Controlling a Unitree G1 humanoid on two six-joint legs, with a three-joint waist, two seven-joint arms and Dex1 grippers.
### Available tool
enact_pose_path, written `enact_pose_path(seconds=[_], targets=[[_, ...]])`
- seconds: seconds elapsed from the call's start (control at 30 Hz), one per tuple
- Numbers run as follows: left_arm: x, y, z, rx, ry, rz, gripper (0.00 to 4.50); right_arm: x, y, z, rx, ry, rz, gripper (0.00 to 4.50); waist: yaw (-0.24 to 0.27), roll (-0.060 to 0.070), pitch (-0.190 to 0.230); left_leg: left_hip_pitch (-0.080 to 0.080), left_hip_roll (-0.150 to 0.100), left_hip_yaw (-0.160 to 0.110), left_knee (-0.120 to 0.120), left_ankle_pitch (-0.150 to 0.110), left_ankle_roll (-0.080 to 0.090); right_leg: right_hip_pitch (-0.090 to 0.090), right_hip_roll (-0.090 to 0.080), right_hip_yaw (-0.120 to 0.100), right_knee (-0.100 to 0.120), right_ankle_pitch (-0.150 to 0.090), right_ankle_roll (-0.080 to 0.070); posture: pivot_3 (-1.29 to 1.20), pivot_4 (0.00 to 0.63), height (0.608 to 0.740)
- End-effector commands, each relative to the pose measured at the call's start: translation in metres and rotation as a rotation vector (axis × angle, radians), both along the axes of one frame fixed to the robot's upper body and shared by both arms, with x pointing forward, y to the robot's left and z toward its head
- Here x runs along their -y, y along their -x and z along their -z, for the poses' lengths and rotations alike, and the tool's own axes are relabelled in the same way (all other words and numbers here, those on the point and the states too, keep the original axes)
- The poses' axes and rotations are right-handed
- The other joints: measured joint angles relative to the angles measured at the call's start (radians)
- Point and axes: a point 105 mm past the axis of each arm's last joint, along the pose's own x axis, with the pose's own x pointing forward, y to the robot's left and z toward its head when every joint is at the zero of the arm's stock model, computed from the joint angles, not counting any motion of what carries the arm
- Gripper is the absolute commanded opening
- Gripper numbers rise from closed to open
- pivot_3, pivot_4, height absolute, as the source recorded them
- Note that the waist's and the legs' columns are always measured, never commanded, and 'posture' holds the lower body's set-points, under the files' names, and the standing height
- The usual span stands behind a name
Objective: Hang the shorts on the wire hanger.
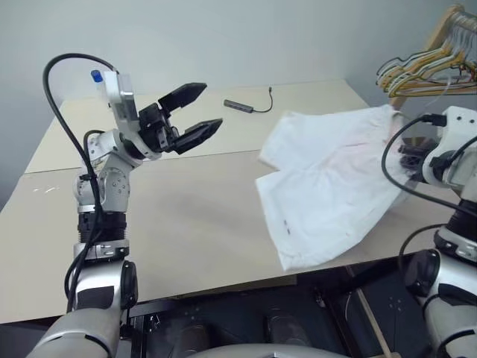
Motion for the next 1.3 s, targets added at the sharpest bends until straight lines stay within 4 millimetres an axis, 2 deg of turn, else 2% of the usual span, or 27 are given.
enact_pose_path(seconds=[0.03, 0.23, 0.3, 0.47, 0.73, 0.9, 1.07, 1.3], targets=[[0.004, 0.008, -0.009, 0.023, 0.039, 0.010, 4.50, 0.015, 0.002, -0.015, 0.041, 0.078, 0.182, 0.11, -0.011, 0.001, -0.001, 0.000, 0.000, 0.000, 0.000, 0.000, 0.000, 0.000, 0.000, 0.001, 0.000, 0.000, 0.000, -0.12, 0.000, 0.740], [0.008, 0.014, -0.003, -0.006, 0.048, 0.004, 4.50, 0.041, 0.005, -0.026, 0.111, 0.084, 0.450, 0.11, -0.028, 0.006, -0.003, 0.001, -0.001, -0.001, -0.001, 0.000, 0.000, 0.000, 0.000, 0.002, 0.000, 0.000, 0.001, -0.11, 0.000, 0.740], [0.009, 0.014, 0.000, -0.021, 0.032, -0.016, 4.50, 0.051, 0.003, -0.038, 0.183, 0.048, 0.533, 0.11, -0.028, 0.007, -0.004, 0.001, -0.001, -0.001, -0.001, 0.000, 0.000, 0.000, 0.000, 0.002, 0.000, 0.000, 0.001, -0.11, 0.000, 0.740], [0.006, 0.019, 0.002, -0.027, 0.043, -0.020, 4.50, 0.070, -0.002, -0.066, 0.292, 0.067, 0.653, 0.11, -0.029, 0.011, -0.006, 0.002, -0.001, 0.000, -0.002, -0.001, 0.001, 0.001, -0.001, 0.003, -0.002, 0.000, 0.002, -0.10, 0.000, 0.740], [0.002, 0.022, 0.003, -0.041, 0.076, -0.015, 4.50, 0.098, -0.005, -0.086, 0.421, 0.039, 0.812, 0.11, -0.031, 0.013, -0.006, 0.003, -0.002, 0.001, -0.002, -0.002, 0.004, 0.001, -0.001, 0.005, -0.005, 0.000, 0.002, -0.12, 0.000, 0.740], [0.005, 0.021, 0.005, -0.037, 0.054, -0.007, 4.50, 0.105, -0.014, -0.086, 0.420, -0.019, 0.813, 0.11, -0.048, 0.013, -0.006, 0.007, -0.003, 0.003, -0.006, -0.003, 0.006, 0.002, -0.001, 0.008, -0.006, 0.000, 0.002, -0.13, 0.000, 0.740], [0.006, 0.021, 0.005, -0.035, 0.052, -0.003, 4.50, 0.107, -0.021, -0.077, 0.407, -0.165, 0.782, 0.11, -0.057, 0.013, -0.006, 0.012, -0.003, 0.008, -0.012, -0.004, 0.008, 0.004, -0.001, 0.013, -0.009, -0.001, 0.002, -0.13, 0.000, 0.740], [0.004, 0.022, 0.009, -0.038, 0.044, 0.000, 4.50, 0.121, -0.016, -0.079, 0.459, -0.182, 0.796, 0.11, -0.070, 0.013, -0.006, 0.016, -0.003, 0.013, -0.016, -0.005, 0.009, 0.004, 0.000, 0.018, -0.010, -0.001, 0.003, -0.13, 0.000, 0.740]])
